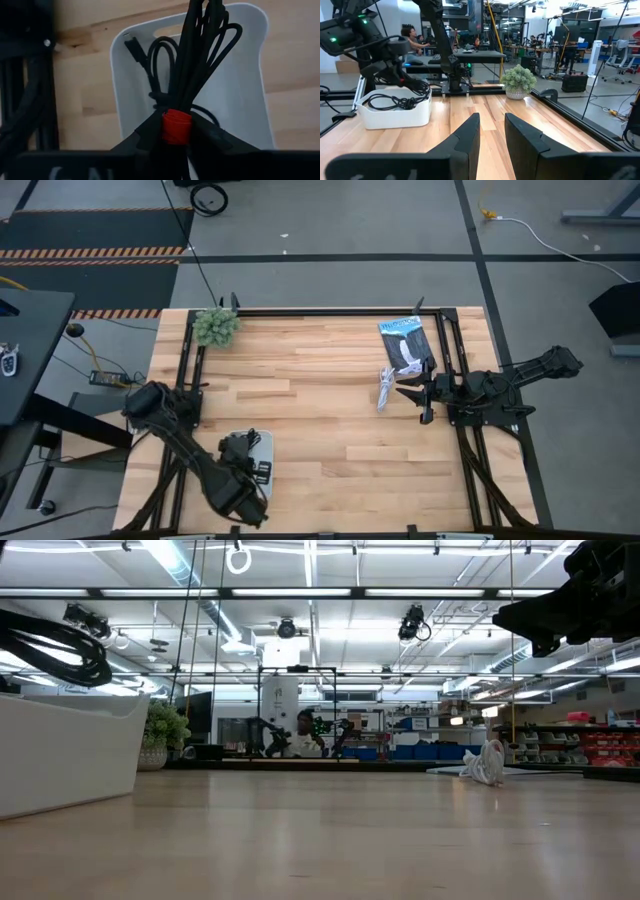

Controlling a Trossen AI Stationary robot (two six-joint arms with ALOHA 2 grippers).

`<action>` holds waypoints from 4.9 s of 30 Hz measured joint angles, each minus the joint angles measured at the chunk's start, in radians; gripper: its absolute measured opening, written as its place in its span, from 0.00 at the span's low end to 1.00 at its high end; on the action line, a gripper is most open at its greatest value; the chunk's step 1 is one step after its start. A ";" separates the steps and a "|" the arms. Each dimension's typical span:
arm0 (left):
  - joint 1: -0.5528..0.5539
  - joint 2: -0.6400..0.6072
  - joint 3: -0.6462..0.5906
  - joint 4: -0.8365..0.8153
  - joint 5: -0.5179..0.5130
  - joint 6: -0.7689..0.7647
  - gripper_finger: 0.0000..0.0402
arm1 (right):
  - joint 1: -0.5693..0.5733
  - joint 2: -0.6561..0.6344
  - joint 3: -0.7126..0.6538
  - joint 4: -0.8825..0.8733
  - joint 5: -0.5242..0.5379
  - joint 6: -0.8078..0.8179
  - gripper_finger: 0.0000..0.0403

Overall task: Pick and place USB-C Cables
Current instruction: Put the black USB cable into the white bin, then put the white USB cable into the white bin

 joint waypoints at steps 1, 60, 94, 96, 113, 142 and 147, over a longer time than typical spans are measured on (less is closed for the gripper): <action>0.011 0.000 0.000 0.000 0.016 0.000 0.23 | 0.000 0.000 0.000 0.000 0.000 0.000 0.24; 0.705 0.359 0.060 1.541 -0.101 1.925 0.74 | 0.000 0.001 0.000 0.008 0.000 0.000 0.24; 0.736 0.479 0.069 1.707 -0.141 1.882 0.15 | 0.000 0.000 0.000 0.008 0.000 0.000 0.24; 0.734 0.461 0.069 1.673 -0.142 1.884 0.06 | 0.000 0.000 0.000 0.008 0.000 0.000 0.24; 0.543 0.004 0.069 0.800 -0.200 1.524 0.07 | 0.000 0.000 0.000 0.008 0.000 0.000 0.24; -0.108 -0.210 0.066 0.213 -0.038 0.314 0.08 | 0.000 0.000 0.000 0.024 0.000 0.000 0.24; -0.100 -0.189 0.066 0.186 -0.047 0.313 0.08 | 0.000 0.000 0.000 0.024 0.000 0.000 0.24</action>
